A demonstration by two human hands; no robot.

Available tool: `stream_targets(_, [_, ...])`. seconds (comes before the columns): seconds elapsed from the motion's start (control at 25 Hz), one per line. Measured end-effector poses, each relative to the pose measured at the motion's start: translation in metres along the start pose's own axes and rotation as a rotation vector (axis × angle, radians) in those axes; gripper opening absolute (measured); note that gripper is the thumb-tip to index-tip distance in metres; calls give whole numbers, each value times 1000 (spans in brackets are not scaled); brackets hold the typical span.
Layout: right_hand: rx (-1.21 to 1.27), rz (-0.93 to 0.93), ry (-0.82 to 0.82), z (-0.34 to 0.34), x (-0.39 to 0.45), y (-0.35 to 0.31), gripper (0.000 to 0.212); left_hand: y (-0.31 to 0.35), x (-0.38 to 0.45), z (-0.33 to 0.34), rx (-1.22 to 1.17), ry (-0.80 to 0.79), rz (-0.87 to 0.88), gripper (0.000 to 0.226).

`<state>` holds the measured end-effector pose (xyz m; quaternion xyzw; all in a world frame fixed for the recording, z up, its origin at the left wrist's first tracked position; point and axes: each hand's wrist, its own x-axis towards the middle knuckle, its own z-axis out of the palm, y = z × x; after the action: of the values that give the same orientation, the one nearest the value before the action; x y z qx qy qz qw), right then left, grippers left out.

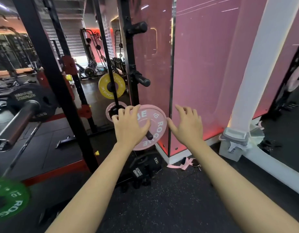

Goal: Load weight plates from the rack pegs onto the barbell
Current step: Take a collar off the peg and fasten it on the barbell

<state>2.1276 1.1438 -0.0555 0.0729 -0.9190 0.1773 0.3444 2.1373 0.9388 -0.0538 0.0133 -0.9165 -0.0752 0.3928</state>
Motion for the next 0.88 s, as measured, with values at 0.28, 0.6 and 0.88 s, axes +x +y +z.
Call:
stream_targets(0.28, [-13, -15, -18, 77, 78, 10, 59, -34, 72, 78, -18, 12, -17, 62])
stream_targets(0.6, [-26, -7, -15, 168, 216, 13, 57, -86, 196, 177, -4, 1, -56, 69])
stream_targets(0.88, [-11, -43, -59, 251, 295, 43, 61, -102, 263, 264, 12, -29, -111, 78])
